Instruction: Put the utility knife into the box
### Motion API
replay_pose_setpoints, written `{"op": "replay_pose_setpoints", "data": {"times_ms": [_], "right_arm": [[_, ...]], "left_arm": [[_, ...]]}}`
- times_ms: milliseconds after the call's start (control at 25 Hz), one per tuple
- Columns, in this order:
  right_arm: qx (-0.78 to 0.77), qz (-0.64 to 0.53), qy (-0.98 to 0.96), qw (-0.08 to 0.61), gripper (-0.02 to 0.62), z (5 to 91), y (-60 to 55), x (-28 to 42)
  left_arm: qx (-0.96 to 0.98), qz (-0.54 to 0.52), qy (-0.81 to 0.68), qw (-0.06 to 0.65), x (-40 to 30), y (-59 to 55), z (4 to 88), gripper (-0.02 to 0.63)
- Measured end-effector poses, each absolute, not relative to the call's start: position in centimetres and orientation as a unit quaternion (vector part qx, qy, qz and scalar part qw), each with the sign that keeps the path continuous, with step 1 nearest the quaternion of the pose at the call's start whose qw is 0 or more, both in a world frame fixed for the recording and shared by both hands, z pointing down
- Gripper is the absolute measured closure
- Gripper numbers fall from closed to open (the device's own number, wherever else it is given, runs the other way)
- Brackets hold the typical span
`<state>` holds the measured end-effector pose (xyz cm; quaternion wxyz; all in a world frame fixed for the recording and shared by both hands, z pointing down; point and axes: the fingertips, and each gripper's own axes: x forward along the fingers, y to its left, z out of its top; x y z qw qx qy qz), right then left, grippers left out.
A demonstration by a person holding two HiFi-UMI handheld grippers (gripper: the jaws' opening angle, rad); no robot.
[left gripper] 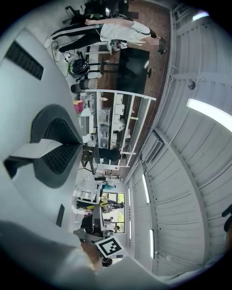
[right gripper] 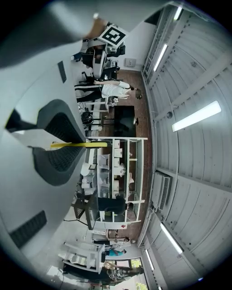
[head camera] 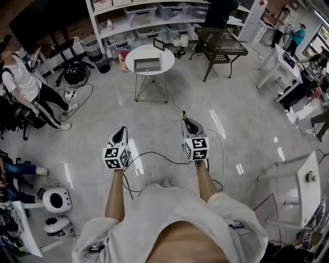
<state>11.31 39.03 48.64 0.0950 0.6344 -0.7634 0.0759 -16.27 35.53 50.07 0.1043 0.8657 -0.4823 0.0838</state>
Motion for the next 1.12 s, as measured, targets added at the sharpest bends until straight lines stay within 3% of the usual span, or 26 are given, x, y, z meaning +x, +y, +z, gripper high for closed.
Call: {"op": "replay_pose_setpoints", "data": {"times_ms": [1120], "right_arm": [[0.611, 0.086, -0.780, 0.106, 0.546, 51.8, 33.8, 15.2]], "left_arm": [[0.856, 0.105, -0.497, 0.097, -11.9, 30.7, 51.9, 0.586]]}}
